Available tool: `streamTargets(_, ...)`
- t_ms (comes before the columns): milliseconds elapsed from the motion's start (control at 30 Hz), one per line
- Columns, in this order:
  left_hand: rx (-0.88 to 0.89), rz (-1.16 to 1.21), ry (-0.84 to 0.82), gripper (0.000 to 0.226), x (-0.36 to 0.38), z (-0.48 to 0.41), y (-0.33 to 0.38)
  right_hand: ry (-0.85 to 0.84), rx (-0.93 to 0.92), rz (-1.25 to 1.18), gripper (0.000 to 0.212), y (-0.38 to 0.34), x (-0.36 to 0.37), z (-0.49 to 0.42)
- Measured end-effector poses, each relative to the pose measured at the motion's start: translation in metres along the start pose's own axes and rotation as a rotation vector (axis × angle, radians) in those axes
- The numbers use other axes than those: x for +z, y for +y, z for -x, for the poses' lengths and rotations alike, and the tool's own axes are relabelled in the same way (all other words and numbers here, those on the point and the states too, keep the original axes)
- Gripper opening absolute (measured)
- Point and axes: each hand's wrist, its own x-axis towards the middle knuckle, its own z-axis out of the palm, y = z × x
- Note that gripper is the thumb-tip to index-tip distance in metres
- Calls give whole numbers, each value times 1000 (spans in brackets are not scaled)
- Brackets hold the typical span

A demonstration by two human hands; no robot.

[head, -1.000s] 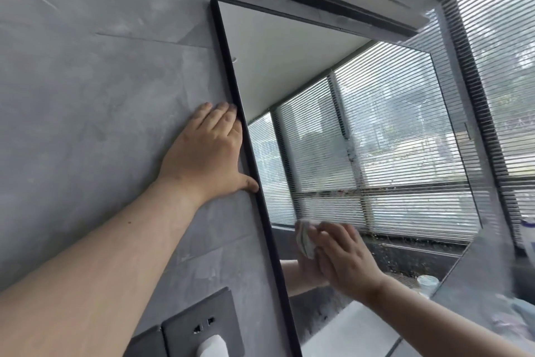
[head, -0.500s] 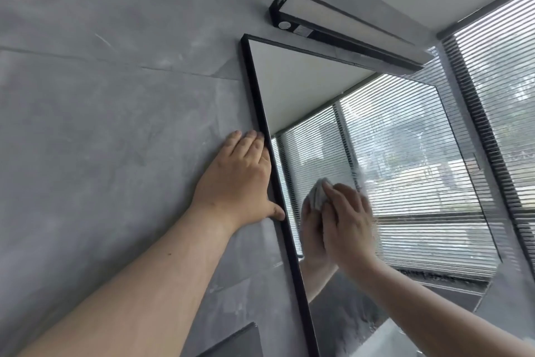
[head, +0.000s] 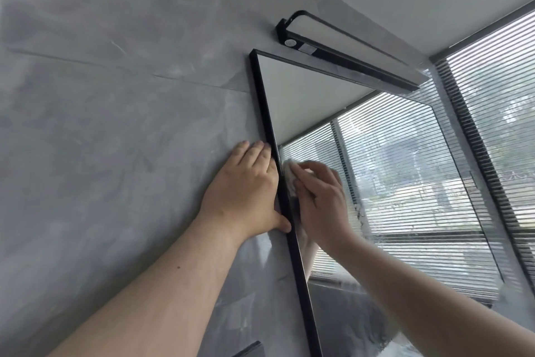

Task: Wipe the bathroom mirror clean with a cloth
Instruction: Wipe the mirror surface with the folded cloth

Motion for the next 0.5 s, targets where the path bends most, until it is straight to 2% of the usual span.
streamTargets(167, 13, -10, 10, 126, 0, 1, 0, -33, -39, 11, 34, -19, 22, -96)
streamTargets(300, 27, -23, -10, 127, -1, 1, -1, -72, -4, -5, 30, -23, 30, -151)
streamTargets(500, 33, -40, -32, 125, -3, 1, 1, -101, -75, -49, 31, -4, 14, -92)
